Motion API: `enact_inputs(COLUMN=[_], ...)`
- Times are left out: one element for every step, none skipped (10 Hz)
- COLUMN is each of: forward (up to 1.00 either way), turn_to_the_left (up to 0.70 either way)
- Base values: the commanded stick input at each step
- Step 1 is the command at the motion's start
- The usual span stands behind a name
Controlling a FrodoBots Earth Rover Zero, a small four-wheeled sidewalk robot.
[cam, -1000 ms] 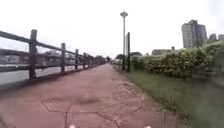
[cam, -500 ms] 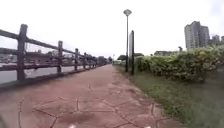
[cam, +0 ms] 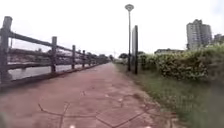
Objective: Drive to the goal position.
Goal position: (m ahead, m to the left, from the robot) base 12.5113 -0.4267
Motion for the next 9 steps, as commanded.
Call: enact_inputs(forward=[1.0, 1.0, 1.0, 1.0, 1.0, 1.0, 1.0, 1.0, 1.0], turn_to_the_left=[0.02, 0.02, 0.02, 0.02, 0.02, 0.02, 0.02, 0.02, -0.02])
